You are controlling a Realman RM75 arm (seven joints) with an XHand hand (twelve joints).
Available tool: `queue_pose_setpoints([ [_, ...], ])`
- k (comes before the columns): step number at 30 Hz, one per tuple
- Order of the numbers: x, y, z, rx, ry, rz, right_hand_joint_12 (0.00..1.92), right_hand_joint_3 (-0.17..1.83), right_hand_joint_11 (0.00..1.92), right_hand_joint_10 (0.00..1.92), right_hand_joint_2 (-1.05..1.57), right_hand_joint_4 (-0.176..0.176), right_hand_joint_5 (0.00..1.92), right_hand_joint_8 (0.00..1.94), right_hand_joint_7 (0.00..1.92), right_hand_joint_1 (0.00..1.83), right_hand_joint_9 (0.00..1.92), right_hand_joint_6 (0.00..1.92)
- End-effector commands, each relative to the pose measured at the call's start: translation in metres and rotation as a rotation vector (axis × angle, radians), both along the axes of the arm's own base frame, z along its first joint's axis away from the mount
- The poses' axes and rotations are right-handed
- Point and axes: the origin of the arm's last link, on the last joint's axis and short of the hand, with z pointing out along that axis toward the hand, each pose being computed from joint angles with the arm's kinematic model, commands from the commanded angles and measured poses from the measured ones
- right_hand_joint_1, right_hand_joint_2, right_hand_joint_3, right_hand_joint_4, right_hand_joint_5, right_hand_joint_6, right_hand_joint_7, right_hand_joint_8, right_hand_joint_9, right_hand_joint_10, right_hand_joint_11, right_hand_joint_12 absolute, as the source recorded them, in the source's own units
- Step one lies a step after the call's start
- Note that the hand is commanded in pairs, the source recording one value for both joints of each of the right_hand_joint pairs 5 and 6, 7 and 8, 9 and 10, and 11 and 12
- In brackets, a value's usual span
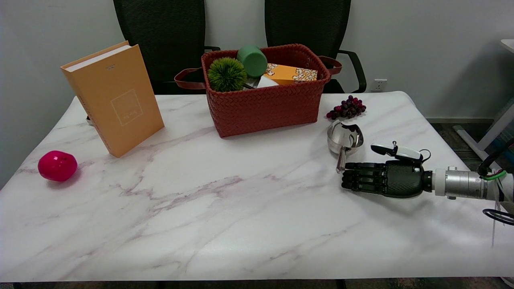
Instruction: Pick up the stainless steel scoop.
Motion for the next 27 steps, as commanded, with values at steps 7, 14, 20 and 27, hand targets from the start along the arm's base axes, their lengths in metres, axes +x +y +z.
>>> queue_pose_setpoints([
  [7, 0.012, -0.011, -0.019, 0.114, -0.047, 0.025, 0.0, -0.17, 0.0, 0.0, 1.53, 0.0, 0.0, 0.0, 0.0, 0.24, 0.0, 0.0],
  [14, 0.008, -0.02, -0.024, 0.099, -0.058, 0.023, 0.0, -0.17, 0.0, 0.0, 1.53, 0.0, 0.0, 0.0, 0.0, 0.24, 0.0, 0.0],
  [20, 0.001, -0.024, -0.029, 0.083, -0.074, 0.01, 0.0, -0.17, 0.0, 0.0, 1.52, 0.0, 0.0, 0.0, 0.0, 0.25, 0.0, 0.0],
  [27, -0.005, -0.025, -0.029, 0.064, -0.06, -0.008, 0.0, -0.17, 0.0, 0.0, 1.49, 0.0, 0.0, 0.0, 0.0, 0.27, 0.0, 0.0],
])
